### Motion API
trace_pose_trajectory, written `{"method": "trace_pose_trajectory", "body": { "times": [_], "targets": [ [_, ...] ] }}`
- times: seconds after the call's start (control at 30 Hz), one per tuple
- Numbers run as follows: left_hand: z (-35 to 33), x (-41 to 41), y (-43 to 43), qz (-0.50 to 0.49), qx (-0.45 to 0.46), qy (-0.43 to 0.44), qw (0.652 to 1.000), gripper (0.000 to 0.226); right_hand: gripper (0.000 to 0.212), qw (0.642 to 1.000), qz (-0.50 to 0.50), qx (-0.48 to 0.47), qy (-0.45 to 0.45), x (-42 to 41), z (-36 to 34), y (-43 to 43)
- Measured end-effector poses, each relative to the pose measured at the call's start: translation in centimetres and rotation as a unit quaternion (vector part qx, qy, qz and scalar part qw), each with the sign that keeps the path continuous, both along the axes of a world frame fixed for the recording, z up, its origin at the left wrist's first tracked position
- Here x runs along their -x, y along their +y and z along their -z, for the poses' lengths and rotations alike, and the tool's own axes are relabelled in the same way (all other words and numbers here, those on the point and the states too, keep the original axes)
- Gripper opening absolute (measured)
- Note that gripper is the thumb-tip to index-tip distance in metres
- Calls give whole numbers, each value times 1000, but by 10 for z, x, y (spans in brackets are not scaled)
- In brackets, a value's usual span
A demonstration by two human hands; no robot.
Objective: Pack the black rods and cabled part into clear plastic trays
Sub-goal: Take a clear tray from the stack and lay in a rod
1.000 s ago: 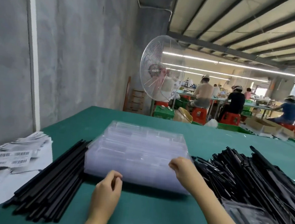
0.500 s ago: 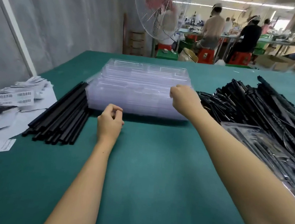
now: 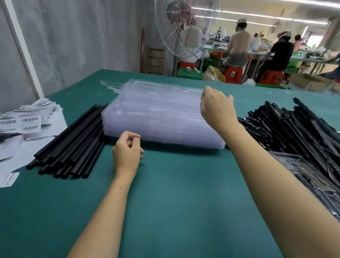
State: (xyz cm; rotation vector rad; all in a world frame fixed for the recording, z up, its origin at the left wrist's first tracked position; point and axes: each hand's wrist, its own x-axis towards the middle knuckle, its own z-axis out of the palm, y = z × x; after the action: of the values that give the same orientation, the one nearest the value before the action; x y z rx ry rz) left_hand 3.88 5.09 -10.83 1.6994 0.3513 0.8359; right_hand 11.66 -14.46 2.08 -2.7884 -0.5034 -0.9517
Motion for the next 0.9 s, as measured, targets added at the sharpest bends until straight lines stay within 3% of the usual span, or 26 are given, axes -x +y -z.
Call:
{"method": "trace_pose_trajectory", "body": {
  "times": [0.07,0.13,0.23,0.37,0.43,0.5,0.57,0.63,0.73,0.8,0.9],
  "targets": [
    [-4,0,2,26,44,-3,999,27,18,999,-29,16,22,6,3,-1],
    [-12,0,4,77,147,-14,986,26,19,997,-62,42,24,16,8,-2],
    [-29,2,15,156,348,-43,923,38,20,996,-69,62,5,33,10,-4],
    [-38,15,51,233,500,-106,828,65,15,994,-105,-2,4,63,10,-20],
    [-39,22,68,259,548,-132,785,73,11,985,-154,-44,61,79,8,-33],
    [-41,28,79,282,561,-128,768,75,8,965,-188,-55,175,92,5,-44],
    [-43,36,85,300,552,-89,773,63,6,942,-188,-29,277,102,3,-54],
    [-45,44,86,300,515,-16,802,48,6,926,-184,5,330,111,5,-62],
    [-43,56,82,288,436,97,847,33,12,922,-177,33,343,126,10,-71],
    [-43,65,82,291,378,127,870,26,17,923,-176,40,340,136,13,-77],
    [-44,79,95,331,274,170,887,35,17,911,-187,11,367,153,14,-87]
  ]
}}
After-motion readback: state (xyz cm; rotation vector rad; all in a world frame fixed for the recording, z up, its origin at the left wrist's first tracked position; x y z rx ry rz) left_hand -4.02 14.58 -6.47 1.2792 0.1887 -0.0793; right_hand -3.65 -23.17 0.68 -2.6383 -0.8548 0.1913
